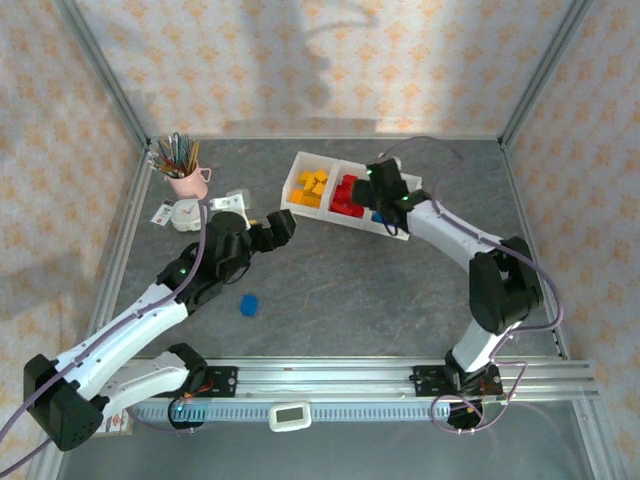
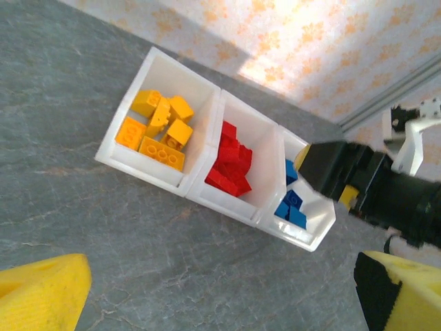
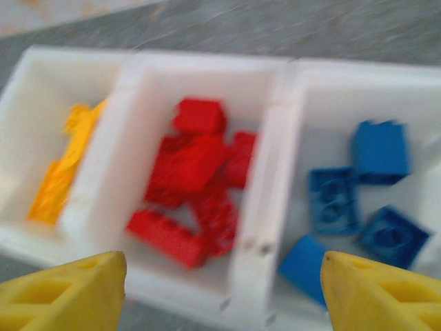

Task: Sort the legos into containers by color
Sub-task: Pick up the lego from the bottom-left of the table.

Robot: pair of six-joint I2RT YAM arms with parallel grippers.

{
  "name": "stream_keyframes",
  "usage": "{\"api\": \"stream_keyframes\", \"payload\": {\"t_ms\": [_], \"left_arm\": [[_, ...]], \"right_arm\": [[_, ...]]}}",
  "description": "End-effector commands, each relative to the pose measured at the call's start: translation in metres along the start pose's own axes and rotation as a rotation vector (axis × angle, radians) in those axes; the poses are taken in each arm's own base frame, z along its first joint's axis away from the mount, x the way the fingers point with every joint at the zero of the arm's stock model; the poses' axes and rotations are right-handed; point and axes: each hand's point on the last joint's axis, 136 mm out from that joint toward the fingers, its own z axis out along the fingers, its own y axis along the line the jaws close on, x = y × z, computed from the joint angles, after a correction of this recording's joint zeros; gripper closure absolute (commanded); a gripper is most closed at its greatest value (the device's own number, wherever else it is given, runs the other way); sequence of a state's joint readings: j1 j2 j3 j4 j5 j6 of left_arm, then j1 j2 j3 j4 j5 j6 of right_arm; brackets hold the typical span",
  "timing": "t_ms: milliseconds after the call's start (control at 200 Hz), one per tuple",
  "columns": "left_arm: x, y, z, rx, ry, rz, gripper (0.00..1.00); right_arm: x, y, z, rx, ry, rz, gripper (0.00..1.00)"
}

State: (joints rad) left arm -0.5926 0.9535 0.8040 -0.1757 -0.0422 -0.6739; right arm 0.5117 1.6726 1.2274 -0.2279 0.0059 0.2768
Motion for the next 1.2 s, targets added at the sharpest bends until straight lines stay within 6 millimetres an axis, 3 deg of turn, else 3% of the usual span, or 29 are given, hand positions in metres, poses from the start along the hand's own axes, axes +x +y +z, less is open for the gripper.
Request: {"api": "stream_keyframes", "payload": {"t_ms": [0, 405, 641, 886, 1101, 1196], "left_arm": [[0.0, 0.021, -0.01, -0.083, -0.019, -0.005, 0.01], [0.006, 0.06, -0.053, -0.193, -0.033, -0.06, 0.01], [0.003, 0.078, -0.08, -0.252, -0.072, -0.112, 0.01], [-0.006, 0.093, -0.105, -0.319, -0.117, -0.138, 0.01], [-0.008, 0.099, -0.113, -0.332, -0.138, -0.155, 0.01], [-0.008, 0.1, -0.114, -0.337, -0.142, -0.157, 0.01]], "right_arm": [[0.024, 0.03, -0.013, -0.069, 0.033, -0.06, 0.24], [0.136, 0.142, -0.048, -0.286, 0.168, -0.203, 0.17], [0.196, 0.19, -0.055, -0.365, 0.234, -0.298, 0.13], [0.237, 0.232, -0.056, -0.422, 0.259, -0.386, 0.1], [0.267, 0.265, -0.057, -0.496, 0.258, -0.549, 0.09], [0.277, 0.269, -0.049, -0.492, 0.274, -0.594, 0.1]]}}
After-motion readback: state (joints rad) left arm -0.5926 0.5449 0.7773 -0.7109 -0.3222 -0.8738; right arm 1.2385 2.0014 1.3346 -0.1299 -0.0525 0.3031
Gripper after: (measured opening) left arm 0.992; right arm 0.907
